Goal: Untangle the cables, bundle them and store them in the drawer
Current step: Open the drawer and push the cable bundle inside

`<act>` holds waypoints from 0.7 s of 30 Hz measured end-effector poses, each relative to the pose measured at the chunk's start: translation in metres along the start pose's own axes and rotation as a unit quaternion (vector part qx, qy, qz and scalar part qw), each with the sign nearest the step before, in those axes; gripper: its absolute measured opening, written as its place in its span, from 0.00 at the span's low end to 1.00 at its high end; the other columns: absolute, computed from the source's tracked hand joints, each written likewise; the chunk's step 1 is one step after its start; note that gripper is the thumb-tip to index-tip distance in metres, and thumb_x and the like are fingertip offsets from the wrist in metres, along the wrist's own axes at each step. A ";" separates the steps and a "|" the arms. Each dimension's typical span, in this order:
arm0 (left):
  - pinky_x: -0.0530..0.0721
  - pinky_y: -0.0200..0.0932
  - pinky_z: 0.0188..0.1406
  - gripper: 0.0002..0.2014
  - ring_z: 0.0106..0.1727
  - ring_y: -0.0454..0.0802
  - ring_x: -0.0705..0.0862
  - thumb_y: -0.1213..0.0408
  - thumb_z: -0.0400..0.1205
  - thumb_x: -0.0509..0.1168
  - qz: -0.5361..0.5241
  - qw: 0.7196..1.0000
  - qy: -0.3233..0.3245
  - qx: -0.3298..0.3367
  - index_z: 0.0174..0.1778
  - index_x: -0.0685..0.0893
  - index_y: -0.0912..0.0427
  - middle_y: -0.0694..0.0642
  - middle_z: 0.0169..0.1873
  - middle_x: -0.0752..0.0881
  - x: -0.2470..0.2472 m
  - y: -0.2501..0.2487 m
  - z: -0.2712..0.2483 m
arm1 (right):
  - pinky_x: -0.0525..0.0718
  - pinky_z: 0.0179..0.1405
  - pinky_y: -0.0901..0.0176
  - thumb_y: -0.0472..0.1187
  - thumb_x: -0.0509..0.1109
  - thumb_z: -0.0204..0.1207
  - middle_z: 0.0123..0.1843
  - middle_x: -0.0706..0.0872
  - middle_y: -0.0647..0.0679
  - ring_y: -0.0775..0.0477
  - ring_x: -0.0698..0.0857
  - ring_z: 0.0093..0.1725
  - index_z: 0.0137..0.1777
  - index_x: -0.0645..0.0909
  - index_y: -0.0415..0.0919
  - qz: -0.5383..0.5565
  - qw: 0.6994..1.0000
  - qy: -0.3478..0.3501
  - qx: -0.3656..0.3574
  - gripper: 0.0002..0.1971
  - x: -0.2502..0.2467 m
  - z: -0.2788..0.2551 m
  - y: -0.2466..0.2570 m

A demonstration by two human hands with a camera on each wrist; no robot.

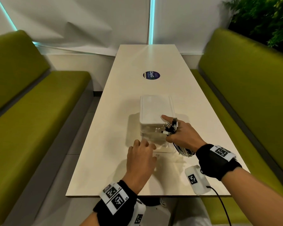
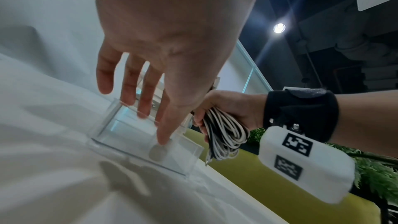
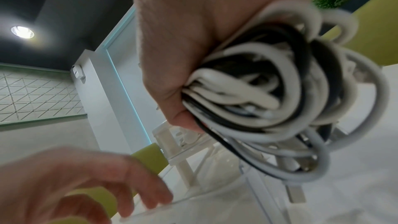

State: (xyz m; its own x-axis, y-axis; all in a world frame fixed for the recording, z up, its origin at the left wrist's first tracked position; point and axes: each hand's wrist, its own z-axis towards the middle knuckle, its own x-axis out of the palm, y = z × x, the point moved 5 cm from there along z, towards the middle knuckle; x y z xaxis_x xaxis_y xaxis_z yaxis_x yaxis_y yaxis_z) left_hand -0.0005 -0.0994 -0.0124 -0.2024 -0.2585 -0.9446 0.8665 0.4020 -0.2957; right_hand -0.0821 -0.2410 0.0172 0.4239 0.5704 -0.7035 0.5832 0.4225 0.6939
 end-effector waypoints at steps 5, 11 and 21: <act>0.71 0.46 0.53 0.19 0.62 0.53 0.75 0.69 0.80 0.63 0.019 0.998 0.055 0.030 0.65 0.83 0.46 0.48 0.59 0.83 0.009 -0.003 -0.002 | 0.84 0.50 0.58 0.40 0.70 0.62 0.51 0.88 0.60 0.54 0.85 0.47 0.74 0.69 0.72 0.000 1.000 -0.011 0.008 0.41 -0.001 0.001 0.004; 0.76 0.46 0.51 0.19 0.59 0.53 0.77 0.71 0.78 0.63 -0.028 0.997 0.069 0.033 0.60 0.86 0.48 0.49 0.55 0.86 0.005 -0.003 -0.004 | 0.82 0.48 0.58 0.41 0.68 0.59 0.50 0.88 0.57 0.48 0.84 0.47 0.75 0.69 0.69 -0.023 0.999 -0.012 0.018 0.41 0.002 0.000 0.010; 0.78 0.45 0.52 0.19 0.60 0.51 0.77 0.69 0.81 0.61 -0.040 0.994 0.086 0.054 0.62 0.86 0.46 0.50 0.55 0.85 0.004 -0.006 -0.007 | 0.73 0.32 0.54 0.47 0.69 0.71 0.40 0.80 0.49 0.42 0.78 0.39 0.51 0.70 0.44 -0.132 0.990 -0.041 0.022 0.14 0.021 -0.012 0.041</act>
State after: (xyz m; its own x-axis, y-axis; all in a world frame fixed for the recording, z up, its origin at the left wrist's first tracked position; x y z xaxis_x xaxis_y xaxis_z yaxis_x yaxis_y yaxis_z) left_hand -0.0094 -0.0965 -0.0151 -0.3406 -0.1278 -0.9315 0.8863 0.2870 -0.3635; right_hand -0.0576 -0.2031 0.0323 0.3072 0.3843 -0.8706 0.7103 0.5163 0.4785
